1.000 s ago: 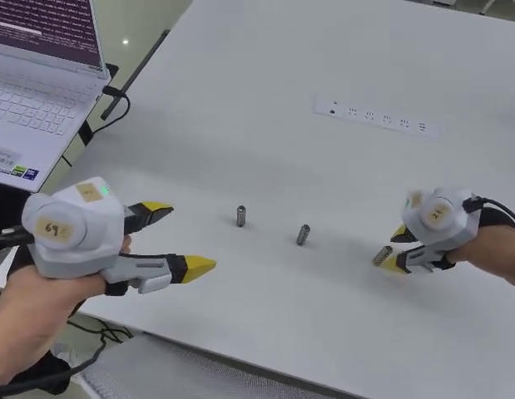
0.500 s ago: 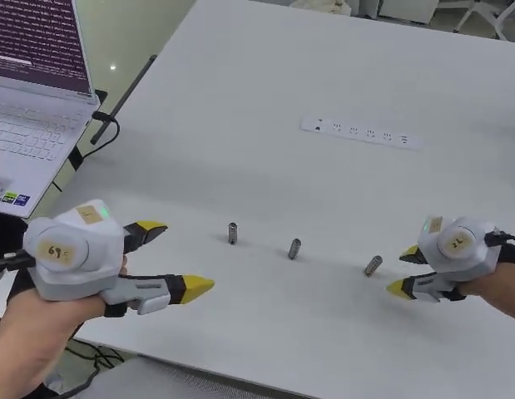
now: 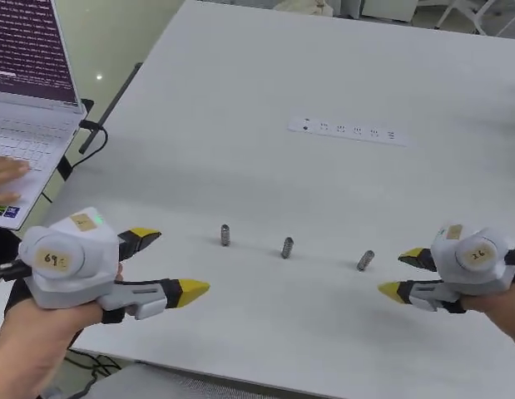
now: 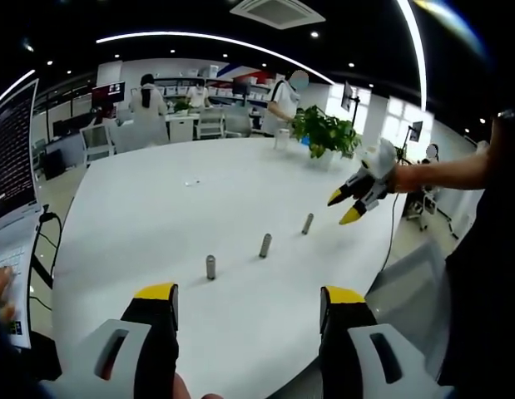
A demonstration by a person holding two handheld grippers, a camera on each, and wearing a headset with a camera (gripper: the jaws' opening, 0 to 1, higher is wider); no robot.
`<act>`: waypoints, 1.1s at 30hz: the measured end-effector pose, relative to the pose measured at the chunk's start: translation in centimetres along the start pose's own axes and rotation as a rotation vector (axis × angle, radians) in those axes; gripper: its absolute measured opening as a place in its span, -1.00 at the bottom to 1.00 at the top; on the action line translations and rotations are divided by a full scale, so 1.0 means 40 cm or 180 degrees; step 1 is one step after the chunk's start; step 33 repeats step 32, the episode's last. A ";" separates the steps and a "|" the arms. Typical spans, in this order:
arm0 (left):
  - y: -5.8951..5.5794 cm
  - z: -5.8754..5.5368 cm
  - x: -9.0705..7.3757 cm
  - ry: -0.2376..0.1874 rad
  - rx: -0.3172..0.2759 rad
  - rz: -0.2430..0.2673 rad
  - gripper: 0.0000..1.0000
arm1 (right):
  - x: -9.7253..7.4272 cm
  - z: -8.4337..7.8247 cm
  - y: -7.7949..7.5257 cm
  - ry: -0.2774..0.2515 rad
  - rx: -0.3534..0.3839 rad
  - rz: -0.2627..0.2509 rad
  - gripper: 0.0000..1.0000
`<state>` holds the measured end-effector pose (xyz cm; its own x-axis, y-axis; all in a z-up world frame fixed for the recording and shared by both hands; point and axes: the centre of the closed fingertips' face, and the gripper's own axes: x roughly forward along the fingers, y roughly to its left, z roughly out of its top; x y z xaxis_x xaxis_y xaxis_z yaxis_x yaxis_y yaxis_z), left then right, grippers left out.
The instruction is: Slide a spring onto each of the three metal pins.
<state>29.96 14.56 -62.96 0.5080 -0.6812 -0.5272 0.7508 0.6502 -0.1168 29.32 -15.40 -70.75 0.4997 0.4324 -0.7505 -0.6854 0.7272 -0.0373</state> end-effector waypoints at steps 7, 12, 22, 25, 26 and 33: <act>-0.004 -0.001 0.006 -0.0004 -0.0012 -0.0017 0.31 | -0.033 0.018 0.028 -0.0190 0.0143 -0.0074 -0.10; -0.012 0.005 0.014 -0.0011 0.0002 -0.0048 0.31 | -0.056 0.030 0.050 -0.0316 0.0293 -0.0102 -0.04; -0.012 0.018 0.014 -0.0045 0.0024 -0.0067 0.30 | -0.100 0.049 0.075 -0.0464 0.0385 -0.0202 0.09; -0.008 0.022 0.008 -0.0070 0.0020 -0.0069 0.30 | -0.116 0.055 0.080 -0.0528 0.0423 -0.0252 0.11; -0.008 0.023 0.007 -0.0071 0.0026 -0.0069 0.30 | -0.119 0.053 0.082 -0.0530 0.0429 -0.0264 0.12; -0.010 0.027 -0.003 -0.0093 0.0041 -0.0069 0.32 | -0.134 0.049 0.101 -0.0577 0.0444 -0.0278 0.21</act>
